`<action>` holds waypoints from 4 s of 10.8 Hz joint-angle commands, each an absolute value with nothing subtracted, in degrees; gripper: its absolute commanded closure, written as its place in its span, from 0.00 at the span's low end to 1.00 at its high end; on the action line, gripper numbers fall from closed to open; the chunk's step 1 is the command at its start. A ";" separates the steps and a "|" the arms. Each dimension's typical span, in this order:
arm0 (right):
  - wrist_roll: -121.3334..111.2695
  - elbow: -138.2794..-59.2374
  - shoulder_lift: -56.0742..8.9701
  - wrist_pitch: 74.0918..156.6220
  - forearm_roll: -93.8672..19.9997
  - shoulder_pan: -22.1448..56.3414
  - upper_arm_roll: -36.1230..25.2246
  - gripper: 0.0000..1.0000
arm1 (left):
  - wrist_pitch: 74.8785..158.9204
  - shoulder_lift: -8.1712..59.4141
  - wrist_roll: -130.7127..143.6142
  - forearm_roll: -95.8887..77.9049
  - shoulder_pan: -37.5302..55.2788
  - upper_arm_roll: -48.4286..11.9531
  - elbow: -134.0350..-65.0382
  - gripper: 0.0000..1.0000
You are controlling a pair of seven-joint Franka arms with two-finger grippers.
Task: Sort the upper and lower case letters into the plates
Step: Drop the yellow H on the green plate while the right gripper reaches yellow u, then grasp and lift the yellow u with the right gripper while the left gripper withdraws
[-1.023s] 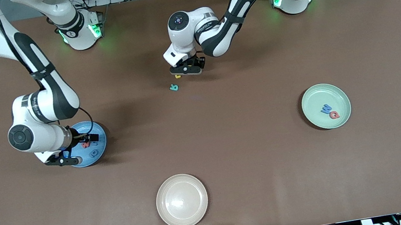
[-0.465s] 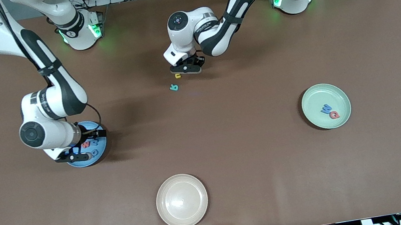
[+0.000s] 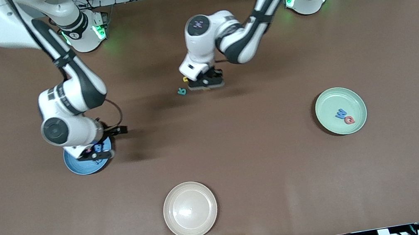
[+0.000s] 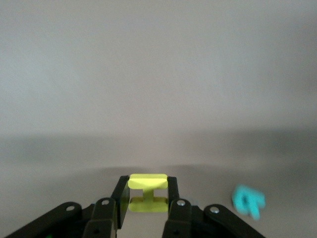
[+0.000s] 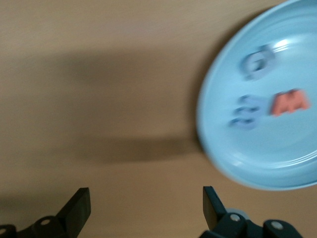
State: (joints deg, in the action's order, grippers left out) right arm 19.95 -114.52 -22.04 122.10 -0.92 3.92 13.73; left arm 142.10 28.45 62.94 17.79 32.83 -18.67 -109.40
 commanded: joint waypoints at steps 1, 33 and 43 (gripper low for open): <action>25.56 -115.75 -20.30 121.81 -0.53 6.41 17.30 0.00 | 140.72 23.30 54.10 19.78 22.37 -19.60 -111.09 1.00; 51.76 -123.75 -32.52 146.86 11.24 20.30 31.29 0.16 | 104.77 8.71 7.82 0.48 10.11 -6.53 -91.93 0.00; 51.77 -124.10 -32.96 146.95 13.36 20.13 31.29 0.65 | 100.81 7.47 7.21 0.53 12.84 -4.66 -90.09 0.00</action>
